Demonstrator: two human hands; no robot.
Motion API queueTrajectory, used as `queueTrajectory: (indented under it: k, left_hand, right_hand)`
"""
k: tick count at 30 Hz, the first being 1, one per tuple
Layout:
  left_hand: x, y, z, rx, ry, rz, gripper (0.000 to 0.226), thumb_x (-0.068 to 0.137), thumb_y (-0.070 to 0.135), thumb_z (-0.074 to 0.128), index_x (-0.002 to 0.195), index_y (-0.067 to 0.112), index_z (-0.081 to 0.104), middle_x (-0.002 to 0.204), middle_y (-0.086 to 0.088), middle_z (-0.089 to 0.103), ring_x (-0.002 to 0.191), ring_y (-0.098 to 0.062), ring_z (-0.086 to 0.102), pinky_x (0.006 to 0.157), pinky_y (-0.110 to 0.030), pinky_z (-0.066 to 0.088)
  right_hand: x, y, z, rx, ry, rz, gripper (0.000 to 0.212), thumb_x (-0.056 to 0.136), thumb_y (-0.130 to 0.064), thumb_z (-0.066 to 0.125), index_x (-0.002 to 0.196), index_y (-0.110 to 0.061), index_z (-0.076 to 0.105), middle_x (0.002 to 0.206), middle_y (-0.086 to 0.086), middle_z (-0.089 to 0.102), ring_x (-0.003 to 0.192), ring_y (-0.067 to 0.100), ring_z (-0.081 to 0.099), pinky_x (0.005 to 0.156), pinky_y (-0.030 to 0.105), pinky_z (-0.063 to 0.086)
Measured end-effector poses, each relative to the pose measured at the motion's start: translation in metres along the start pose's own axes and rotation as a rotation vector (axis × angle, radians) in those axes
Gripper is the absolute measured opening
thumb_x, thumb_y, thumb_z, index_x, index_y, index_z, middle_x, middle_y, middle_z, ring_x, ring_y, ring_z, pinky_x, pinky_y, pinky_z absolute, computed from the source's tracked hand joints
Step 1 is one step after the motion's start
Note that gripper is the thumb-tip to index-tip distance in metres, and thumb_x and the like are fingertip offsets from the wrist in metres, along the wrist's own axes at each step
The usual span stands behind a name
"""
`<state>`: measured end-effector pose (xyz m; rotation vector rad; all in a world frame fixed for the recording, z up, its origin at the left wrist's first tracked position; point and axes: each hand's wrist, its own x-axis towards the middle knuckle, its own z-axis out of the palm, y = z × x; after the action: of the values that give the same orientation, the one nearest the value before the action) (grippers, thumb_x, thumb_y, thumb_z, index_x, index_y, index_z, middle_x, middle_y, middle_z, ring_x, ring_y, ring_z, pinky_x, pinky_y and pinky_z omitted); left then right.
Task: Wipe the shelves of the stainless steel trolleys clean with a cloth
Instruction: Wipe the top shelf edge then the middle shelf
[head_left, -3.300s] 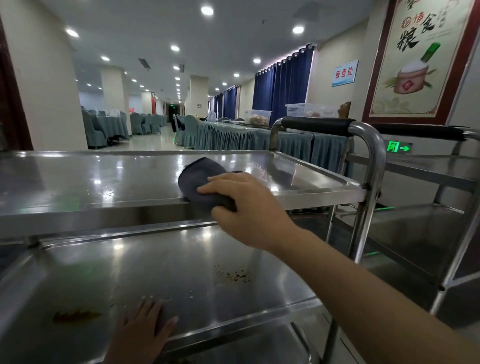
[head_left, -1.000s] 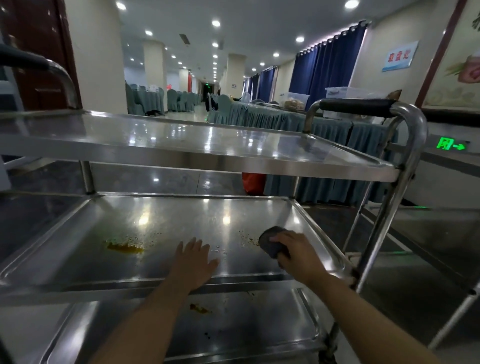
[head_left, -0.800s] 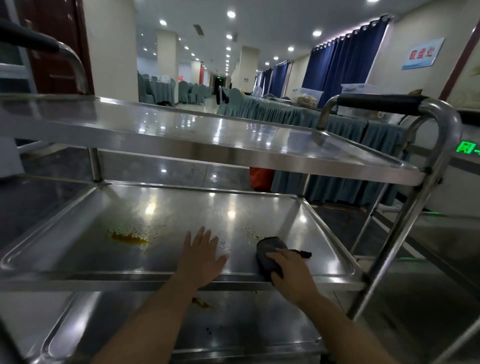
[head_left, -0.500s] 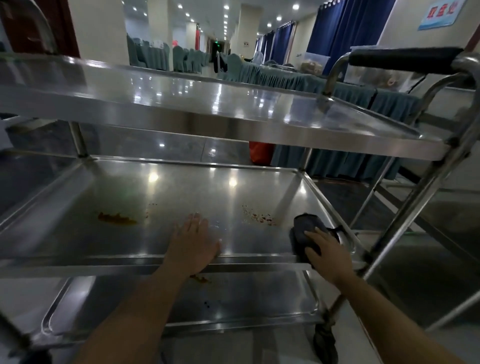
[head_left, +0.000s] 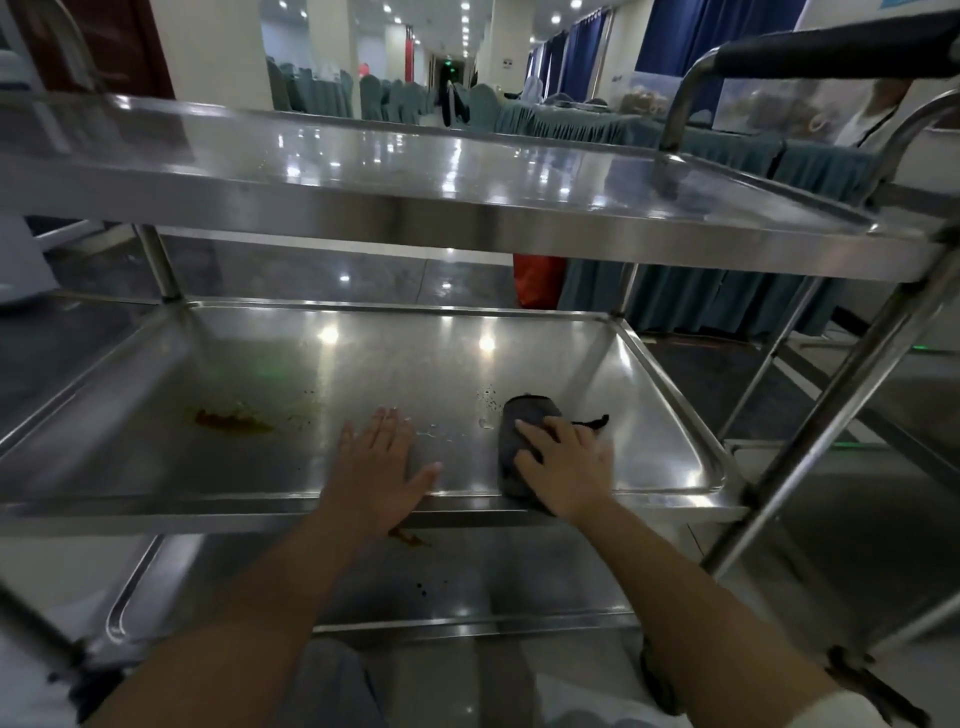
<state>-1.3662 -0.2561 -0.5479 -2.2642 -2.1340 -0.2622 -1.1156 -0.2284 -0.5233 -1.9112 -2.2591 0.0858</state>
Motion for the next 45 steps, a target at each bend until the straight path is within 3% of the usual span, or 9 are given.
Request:
queueTrajectory:
  k: [3,7,10,18,22,29,34,41,45]
  left_hand:
    - [0.000,0.001,0.001,0.005,-0.007,0.004,0.105,0.070,0.080,-0.014,0.153,0.019,0.007,0.162,-0.004,-0.002,0.148,-0.018,-0.010,0.116,-0.046,-0.012]
    - [-0.001,0.003,0.000,0.022,0.013,0.006,0.103,0.073,0.079,-0.012,0.153,0.018,0.010,0.162,-0.004,0.002,0.148,-0.018,-0.007,0.119,-0.047,-0.006]
    - [-0.002,0.005,0.000,0.025,0.023,0.000,0.103,0.073,0.080,-0.011,0.153,0.018,0.010,0.162,-0.004,0.005,0.148,-0.019,-0.004,0.119,-0.047,-0.003]
    - [-0.001,0.001,0.003,0.033,0.040,-0.010,0.097,0.078,0.079,0.000,0.153,0.019,0.012,0.162,0.000,0.007,0.148,-0.014,-0.004,0.119,-0.043,-0.007]
    - [-0.003,0.001,0.004,0.048,0.043,-0.009,0.101,0.076,0.081,-0.005,0.153,0.019,0.013,0.162,0.002,0.007,0.148,-0.012,-0.003,0.118,-0.042,-0.006]
    - [-0.008,0.002,-0.002,0.047,0.028,-0.015,0.094,0.083,0.078,0.001,0.153,0.016,0.012,0.162,0.000,0.006,0.148,-0.013,-0.003,0.119,-0.042,-0.006]
    - [-0.012,0.007,-0.005,0.036,0.033,-0.012,0.094,0.081,0.076,-0.003,0.153,0.017,0.009,0.162,-0.002,0.006,0.148,-0.015,-0.003,0.119,-0.044,-0.006]
    - [-0.013,0.009,-0.009,0.017,0.049,-0.034,0.086,0.087,0.070,0.002,0.153,0.016,0.008,0.162,-0.004,0.003,0.148,-0.018,-0.005,0.118,-0.044,-0.007]
    - [-0.016,0.005,-0.017,-0.027,0.049,-0.035,0.070,0.097,0.058,0.013,0.154,0.017,0.007,0.162,-0.002,-0.001,0.148,-0.016,-0.009,0.117,-0.042,-0.007]
  right_hand:
    - [0.008,0.054,-0.008,0.065,-0.048,0.182,0.055,0.090,-0.054,0.029,0.144,-0.048,0.021,0.159,-0.007,0.008,0.145,0.030,0.001,0.111,0.058,0.007]
    - [0.019,0.112,-0.019,0.125,-0.020,0.381,0.058,0.094,-0.051,0.029,0.148,-0.040,0.015,0.161,0.001,0.002,0.145,0.036,-0.003,0.114,0.058,0.008]
    - [0.036,0.098,-0.015,0.185,-0.017,0.455,0.064,0.092,-0.062,0.026,0.149,-0.037,0.014,0.161,0.002,-0.002,0.144,0.038,-0.007,0.113,0.057,0.005]
    - [0.066,-0.042,0.019,0.180,-0.099,-0.190,0.065,0.088,-0.061,0.040,0.146,-0.043,0.020,0.161,-0.001,0.003,0.145,0.035,-0.002,0.115,0.053,0.005]
    - [0.054,-0.024,0.022,0.167,-0.057,-0.280,0.064,0.085,-0.059,0.039,0.145,-0.041,0.026,0.160,-0.004,0.010,0.145,0.028,0.005,0.115,0.052,0.013]
    - [0.057,0.118,-0.008,0.122,0.057,0.176,0.060,0.090,-0.053,0.043,0.146,-0.040,0.027,0.160,-0.002,0.010,0.145,0.026,0.010,0.115,0.053,0.015]
    - [0.068,0.117,-0.006,0.142,0.041,0.363,0.064,0.089,-0.056,0.037,0.148,-0.036,0.021,0.160,0.003,0.007,0.145,0.035,0.001,0.115,0.056,0.009]
    - [0.036,-0.011,0.021,0.115,-0.015,-0.157,0.066,0.086,-0.062,0.019,0.146,-0.035,0.029,0.159,0.005,0.018,0.146,0.023,0.007,0.118,0.044,0.005]
    - [0.019,-0.046,0.023,0.274,-0.151,-0.231,0.061,0.085,-0.064,0.013,0.144,-0.049,0.021,0.160,-0.008,0.005,0.146,0.021,-0.001,0.115,0.053,0.003]
